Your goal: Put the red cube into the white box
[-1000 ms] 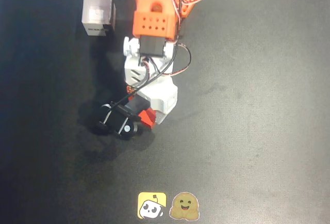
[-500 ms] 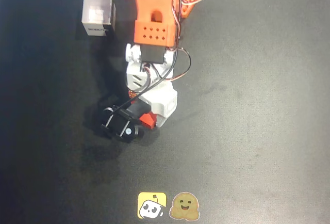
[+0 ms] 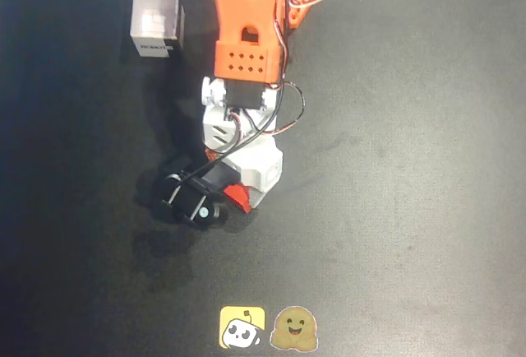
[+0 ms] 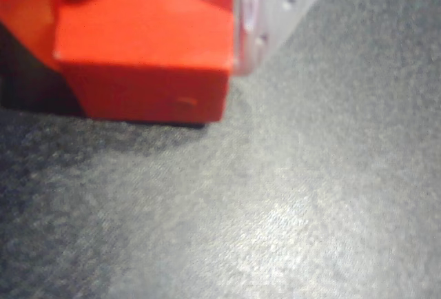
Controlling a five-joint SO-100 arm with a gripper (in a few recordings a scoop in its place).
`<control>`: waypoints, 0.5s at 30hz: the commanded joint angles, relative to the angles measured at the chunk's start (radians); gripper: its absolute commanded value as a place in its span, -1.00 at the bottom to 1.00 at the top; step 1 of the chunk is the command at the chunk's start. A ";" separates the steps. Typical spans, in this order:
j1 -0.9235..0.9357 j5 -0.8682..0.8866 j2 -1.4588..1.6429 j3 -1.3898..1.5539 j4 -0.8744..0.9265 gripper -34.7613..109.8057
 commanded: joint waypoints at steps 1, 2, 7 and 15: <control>0.021 0.044 0.040 0.002 0.026 -0.52; 0.034 0.064 0.063 -0.003 0.052 -0.52; 0.167 0.107 0.193 -0.094 0.293 -0.52; 0.422 0.146 0.348 -0.153 0.554 -0.52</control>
